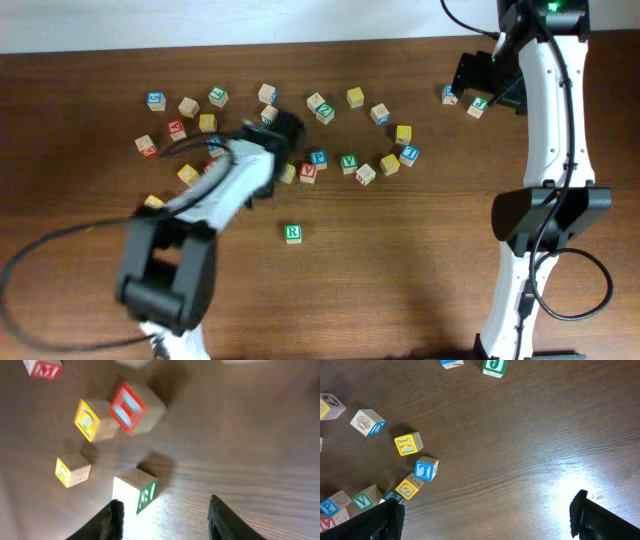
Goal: Spell out RSS
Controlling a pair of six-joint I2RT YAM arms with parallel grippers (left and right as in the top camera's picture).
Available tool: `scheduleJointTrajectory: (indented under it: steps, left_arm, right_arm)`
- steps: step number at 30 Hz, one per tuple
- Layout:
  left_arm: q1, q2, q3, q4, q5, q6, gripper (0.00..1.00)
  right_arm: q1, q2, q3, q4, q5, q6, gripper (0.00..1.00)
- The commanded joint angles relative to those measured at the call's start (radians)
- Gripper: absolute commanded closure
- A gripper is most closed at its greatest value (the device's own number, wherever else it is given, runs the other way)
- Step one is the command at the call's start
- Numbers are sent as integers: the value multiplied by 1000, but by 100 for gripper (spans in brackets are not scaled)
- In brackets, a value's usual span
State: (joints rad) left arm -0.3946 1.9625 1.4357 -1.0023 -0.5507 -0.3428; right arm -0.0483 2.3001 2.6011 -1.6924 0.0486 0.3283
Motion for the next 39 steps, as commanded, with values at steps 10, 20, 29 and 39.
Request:
scheduleJointTrajectory:
  steps: [10,20,29,39]
  left_arm:
    - [491,-122,-174,120,835,491,37]
    - [488,-74,-262,220,690,498,41]
    - [489,-47,-262,223,742,498,69]
    - [444,-48,-164,106,587,436,80]
  right_arm:
    - [-5,-12,0,-2,8,-7,2]
    - [-5,-12,0,-2,8,-7,2]
    - [-5,-12,0,-2,8,-7,2]
    - [-5,-12,0,-2,8,-6,2]
